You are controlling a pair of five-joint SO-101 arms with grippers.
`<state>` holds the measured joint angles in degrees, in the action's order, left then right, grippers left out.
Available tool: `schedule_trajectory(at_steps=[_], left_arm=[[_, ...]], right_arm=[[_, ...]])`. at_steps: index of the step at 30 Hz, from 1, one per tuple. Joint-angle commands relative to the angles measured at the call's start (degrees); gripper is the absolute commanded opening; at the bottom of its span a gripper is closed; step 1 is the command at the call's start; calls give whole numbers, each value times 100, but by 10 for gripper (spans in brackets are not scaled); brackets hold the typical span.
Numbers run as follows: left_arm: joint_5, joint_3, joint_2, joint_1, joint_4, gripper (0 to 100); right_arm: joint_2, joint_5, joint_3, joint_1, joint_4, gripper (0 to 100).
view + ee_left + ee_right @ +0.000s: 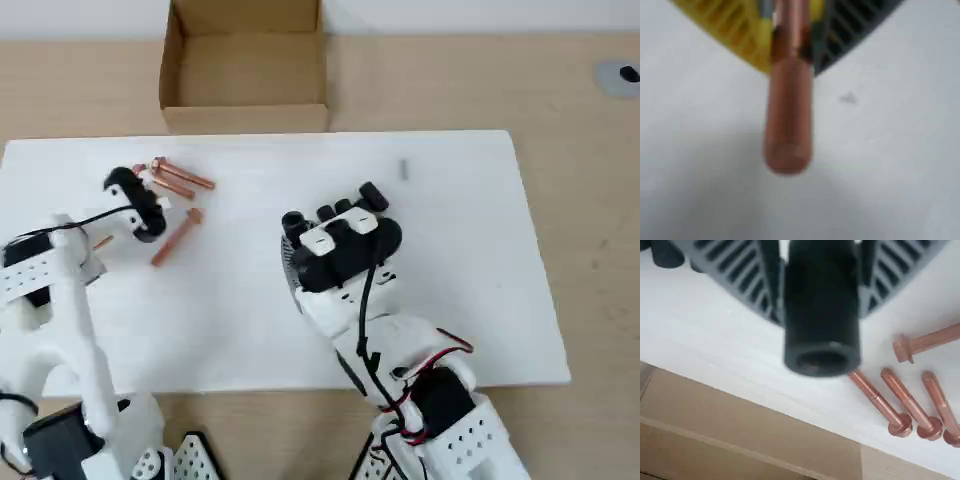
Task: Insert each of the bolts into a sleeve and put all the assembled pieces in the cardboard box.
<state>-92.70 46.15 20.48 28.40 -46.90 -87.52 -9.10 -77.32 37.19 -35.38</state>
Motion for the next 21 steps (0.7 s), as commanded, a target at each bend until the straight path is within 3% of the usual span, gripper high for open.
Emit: schedule_trajectory(at_steps=[1,7,19,21], left_arm=[[-1037,-35,40,-229,-114,4],[-1046,-132,31,-501,-686,7],[-677,35,-558,-536,-651,143],[-334,-26,-576,-536,-642,150]], right_arm=[[-4,-44,418,-127,-9,9],[-4,-44,409,-163,-53,9],[-4,-35,418,-189,-246,9],[-4,-35,418,-189,-246,9]])
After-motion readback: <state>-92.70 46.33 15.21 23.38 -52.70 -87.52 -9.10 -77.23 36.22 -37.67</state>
